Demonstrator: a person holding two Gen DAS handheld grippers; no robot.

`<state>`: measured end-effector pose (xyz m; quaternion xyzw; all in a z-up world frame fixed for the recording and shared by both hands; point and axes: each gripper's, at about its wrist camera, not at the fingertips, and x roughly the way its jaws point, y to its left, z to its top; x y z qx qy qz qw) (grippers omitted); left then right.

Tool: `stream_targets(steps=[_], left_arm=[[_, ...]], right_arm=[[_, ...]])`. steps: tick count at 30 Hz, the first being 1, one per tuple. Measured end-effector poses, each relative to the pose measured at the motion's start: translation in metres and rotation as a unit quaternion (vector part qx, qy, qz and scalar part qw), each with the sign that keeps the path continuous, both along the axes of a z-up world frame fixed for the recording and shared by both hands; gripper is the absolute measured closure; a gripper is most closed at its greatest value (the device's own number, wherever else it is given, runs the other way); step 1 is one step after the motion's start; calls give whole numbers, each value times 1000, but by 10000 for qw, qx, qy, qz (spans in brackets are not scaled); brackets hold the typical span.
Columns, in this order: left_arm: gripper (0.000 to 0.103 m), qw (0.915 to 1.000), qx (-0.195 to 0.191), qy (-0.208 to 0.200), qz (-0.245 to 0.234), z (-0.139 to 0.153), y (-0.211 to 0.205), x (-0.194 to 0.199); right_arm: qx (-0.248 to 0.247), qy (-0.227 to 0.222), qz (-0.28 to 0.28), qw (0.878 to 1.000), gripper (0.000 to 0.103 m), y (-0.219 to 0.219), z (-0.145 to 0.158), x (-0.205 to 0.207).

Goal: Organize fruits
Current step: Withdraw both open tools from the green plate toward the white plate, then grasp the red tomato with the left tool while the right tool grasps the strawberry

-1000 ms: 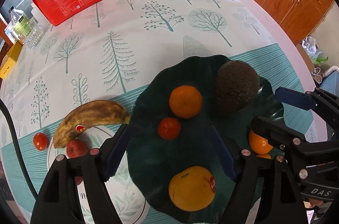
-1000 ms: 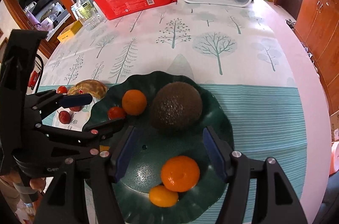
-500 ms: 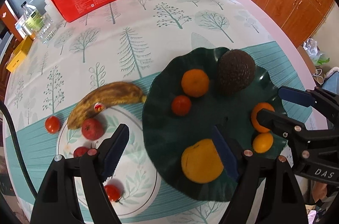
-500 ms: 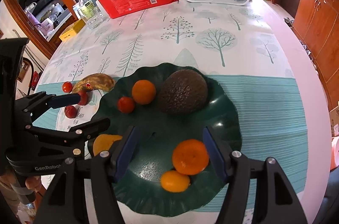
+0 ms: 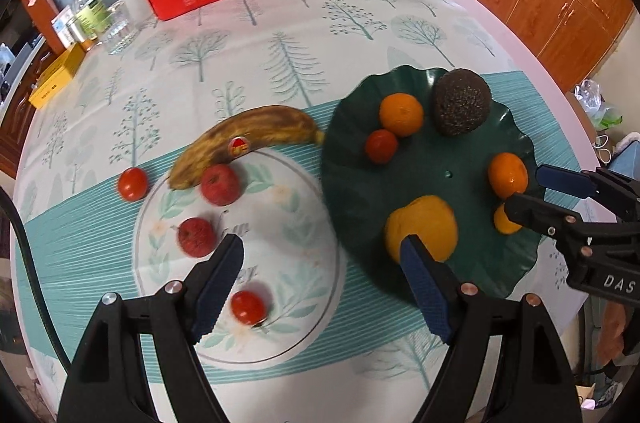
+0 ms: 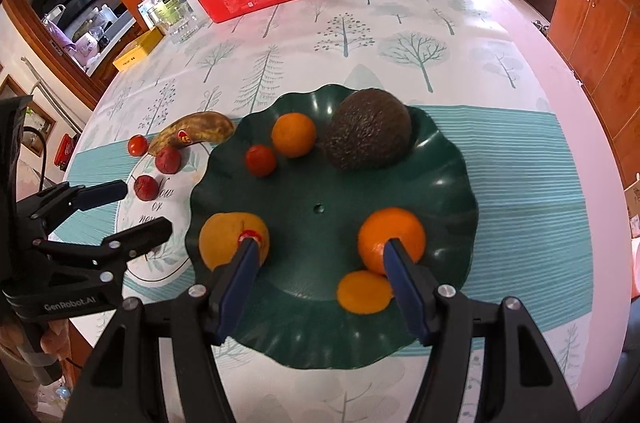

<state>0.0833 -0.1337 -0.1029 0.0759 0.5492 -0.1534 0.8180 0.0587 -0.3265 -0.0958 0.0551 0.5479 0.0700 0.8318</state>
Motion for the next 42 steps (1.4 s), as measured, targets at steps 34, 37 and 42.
stream_targets(steps=[34, 37, 42], left_arm=[[22, 9996, 178, 75, -191, -22, 187, 90], [22, 9995, 148, 188, -222, -37, 186, 102], [22, 9993, 59, 328, -182, -58, 183, 114]], right_arm=[[-227, 94, 427, 9988, 38, 220, -29, 55], [-171, 141, 259, 9994, 38, 223, -38, 57], [-305, 176, 172, 9992, 38, 230, -50, 60]])
